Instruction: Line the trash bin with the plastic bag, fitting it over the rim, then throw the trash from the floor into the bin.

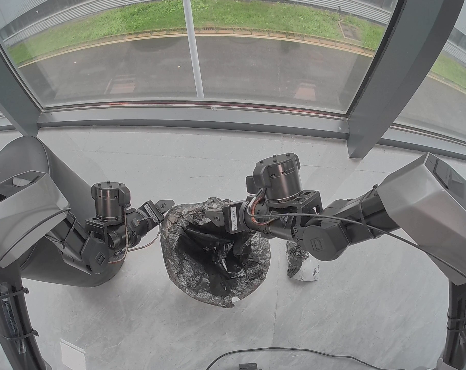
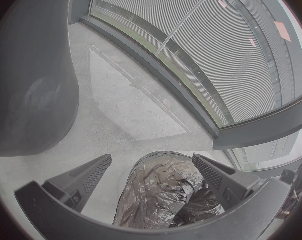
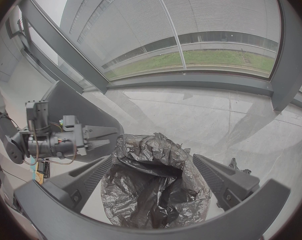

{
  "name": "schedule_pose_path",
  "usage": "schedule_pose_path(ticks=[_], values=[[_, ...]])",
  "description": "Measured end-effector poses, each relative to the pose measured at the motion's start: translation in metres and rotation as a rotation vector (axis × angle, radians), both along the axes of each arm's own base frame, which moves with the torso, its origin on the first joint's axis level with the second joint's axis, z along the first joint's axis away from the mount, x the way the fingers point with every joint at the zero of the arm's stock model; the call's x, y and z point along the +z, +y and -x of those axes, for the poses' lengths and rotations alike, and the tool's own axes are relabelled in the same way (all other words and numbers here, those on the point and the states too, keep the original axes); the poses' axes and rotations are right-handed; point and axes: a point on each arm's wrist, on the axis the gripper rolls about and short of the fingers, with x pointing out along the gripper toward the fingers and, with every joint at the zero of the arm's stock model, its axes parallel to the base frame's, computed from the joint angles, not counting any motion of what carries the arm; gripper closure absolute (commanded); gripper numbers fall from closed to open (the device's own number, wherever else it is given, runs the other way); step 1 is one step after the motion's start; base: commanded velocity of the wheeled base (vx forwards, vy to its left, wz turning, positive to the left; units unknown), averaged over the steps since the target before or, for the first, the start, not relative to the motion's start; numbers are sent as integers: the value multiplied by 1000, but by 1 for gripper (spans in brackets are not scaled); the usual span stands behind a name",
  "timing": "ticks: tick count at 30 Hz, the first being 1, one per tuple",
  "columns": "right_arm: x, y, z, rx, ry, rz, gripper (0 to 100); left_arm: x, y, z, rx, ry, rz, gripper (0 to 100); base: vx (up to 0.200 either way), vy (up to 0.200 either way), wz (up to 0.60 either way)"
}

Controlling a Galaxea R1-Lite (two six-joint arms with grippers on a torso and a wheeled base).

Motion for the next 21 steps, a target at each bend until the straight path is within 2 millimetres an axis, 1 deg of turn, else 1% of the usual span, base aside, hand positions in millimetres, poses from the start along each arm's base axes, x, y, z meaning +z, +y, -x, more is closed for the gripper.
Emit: schedule_pose_path(ticks=[6, 10, 15, 18, 21], values=[[-2, -6, 4, -7, -20, -14, 0, -17, -2, -6, -20, 29, -8, 0, 0, 0, 0], [-6, -16, 2, -29, -23, -15, 0, -27, -3, -6, -34, 54, -7, 0, 0, 0, 0], [-10, -23, 1, -42, -10, -9, 0, -33, -4, -5, -44, 71, -6, 0, 0, 0, 0], [-13, -23, 4, -35, -1, -3, 0, -34, -5, -4, -43, 77, -5, 0, 0, 0, 0], [-15, -15, 12, -11, 7, 1, 0, -34, -4, -2, -40, 82, -6, 0, 0, 0, 0]])
